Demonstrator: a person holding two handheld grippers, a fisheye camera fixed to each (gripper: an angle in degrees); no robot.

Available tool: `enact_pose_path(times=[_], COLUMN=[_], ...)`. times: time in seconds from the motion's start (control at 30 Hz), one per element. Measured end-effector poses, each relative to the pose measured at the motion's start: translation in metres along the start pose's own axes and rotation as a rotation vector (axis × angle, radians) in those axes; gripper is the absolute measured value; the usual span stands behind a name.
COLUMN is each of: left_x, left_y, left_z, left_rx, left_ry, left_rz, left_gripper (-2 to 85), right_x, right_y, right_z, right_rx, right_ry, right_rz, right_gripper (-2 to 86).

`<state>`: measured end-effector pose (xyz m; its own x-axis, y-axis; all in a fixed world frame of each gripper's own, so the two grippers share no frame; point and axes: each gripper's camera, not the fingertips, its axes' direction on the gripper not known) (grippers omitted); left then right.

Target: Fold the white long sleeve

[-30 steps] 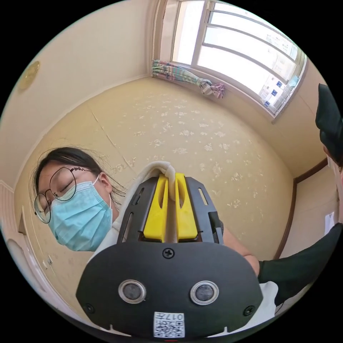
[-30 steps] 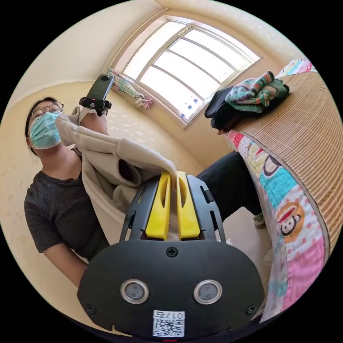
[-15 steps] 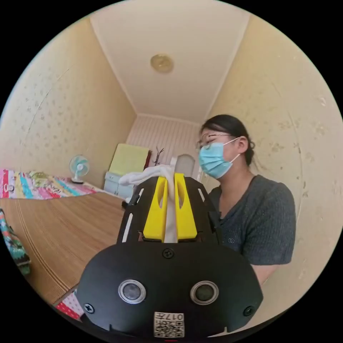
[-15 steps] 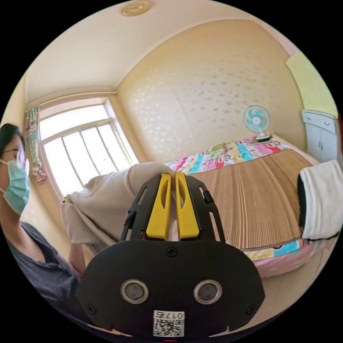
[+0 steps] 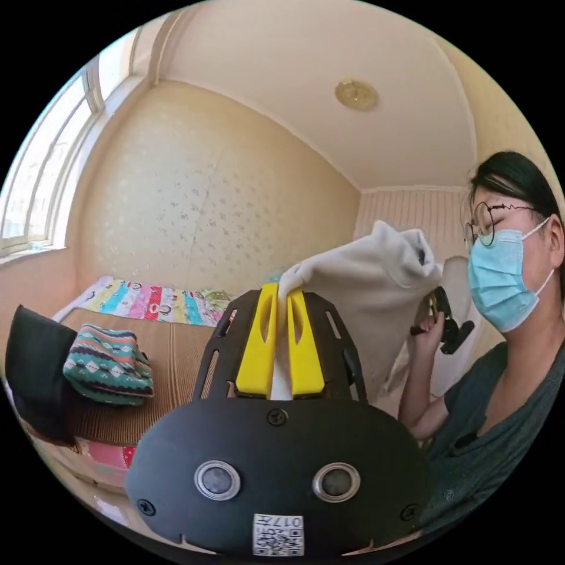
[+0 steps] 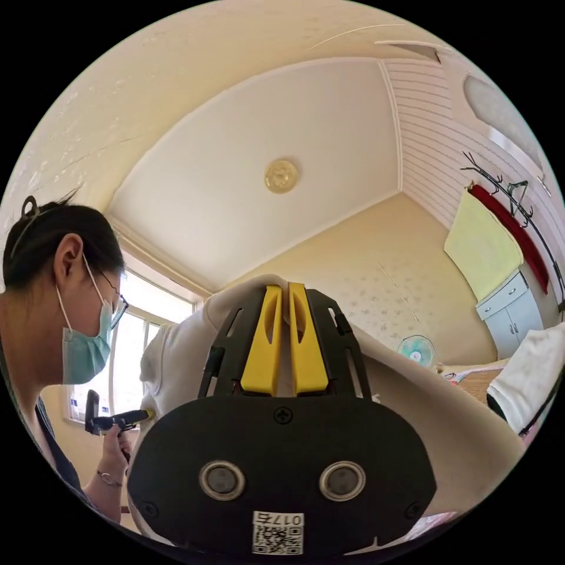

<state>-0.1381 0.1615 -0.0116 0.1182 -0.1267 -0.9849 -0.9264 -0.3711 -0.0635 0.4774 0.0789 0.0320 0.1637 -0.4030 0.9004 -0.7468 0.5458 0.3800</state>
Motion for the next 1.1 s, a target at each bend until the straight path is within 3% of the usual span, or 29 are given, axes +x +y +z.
enact_pose_path(times=[0.03,0.13,0.27,0.33,0.4,0.47,0.5,0.53,0.57,0.6,0.67,0.77,0.97,1.0,1.03,1.1], left_x=[0.023,0.056,0.038,0.004,-0.018,-0.041,-0.062,-0.093,-0.11,-0.135,-0.144,-0.121,-0.092,-0.098,-0.108,-0.127], left_y=[0.002,0.001,-0.039,-0.088,-0.121,-0.137,-0.134,-0.116,-0.101,-0.065,-0.014,0.085,0.311,0.324,0.327,0.336], left_z=[-0.018,-0.047,-0.005,0.089,0.182,0.289,0.366,0.44,0.469,0.504,0.518,0.526,0.562,0.546,0.524,0.508], left_rx=[0.125,0.418,0.459,0.257,0.081,-0.099,-0.298,-0.566,-0.692,-0.839,-0.885,-0.962,-1.428,-1.306,-1.176,-1.132], left_ry=[-0.136,-0.286,-0.182,-0.074,-0.084,-0.144,-0.153,-0.142,-0.127,-0.064,0.039,0.052,0.117,0.101,0.109,0.167], left_rz=[0.027,0.021,0.027,-0.01,0.022,0.105,0.141,0.072,0.009,-0.093,-0.138,-0.077,-0.088,-0.099,-0.129,-0.274], left_gripper=[1.6,1.6,1.7,2.1,2.9,4.4,5.8,6.7,7.2,7.6,7.2,5.8,5.4,4.6,3.3,2.2], right_x=[-0.014,-0.037,-0.004,0.032,0.068,0.133,0.155,0.203,0.246,0.26,0.284,0.297,0.305,0.306,0.3,0.298], right_y=[0.001,0.005,0.012,0.024,0.044,0.101,0.123,0.171,0.22,0.242,0.314,0.419,0.637,0.655,0.65,0.646], right_z=[-0.002,-0.002,0.071,0.127,0.207,0.331,0.359,0.407,0.435,0.439,0.417,0.373,0.277,0.264,0.234,0.205], right_rx=[-0.001,0.006,-0.167,-0.247,-0.386,-0.671,-0.751,-0.956,-1.156,-1.213,-1.306,-1.437,-1.856,-1.891,-1.724,-1.679], right_ry=[0.046,0.095,0.182,0.182,0.266,0.412,0.441,0.479,0.472,0.445,0.287,0.213,0.154,0.166,0.172,0.196], right_rz=[-0.056,-0.209,-0.189,-0.135,-0.17,-0.226,-0.209,-0.127,-0.017,0.018,0.057,0.036,-0.018,-0.05,-0.139,-0.204], right_gripper=[3.2,2.5,2.7,3.1,3.6,4.3,4.6,5.9,6.8,7.1,7.8,7.2,7.2,7.1,6.8,5.3])
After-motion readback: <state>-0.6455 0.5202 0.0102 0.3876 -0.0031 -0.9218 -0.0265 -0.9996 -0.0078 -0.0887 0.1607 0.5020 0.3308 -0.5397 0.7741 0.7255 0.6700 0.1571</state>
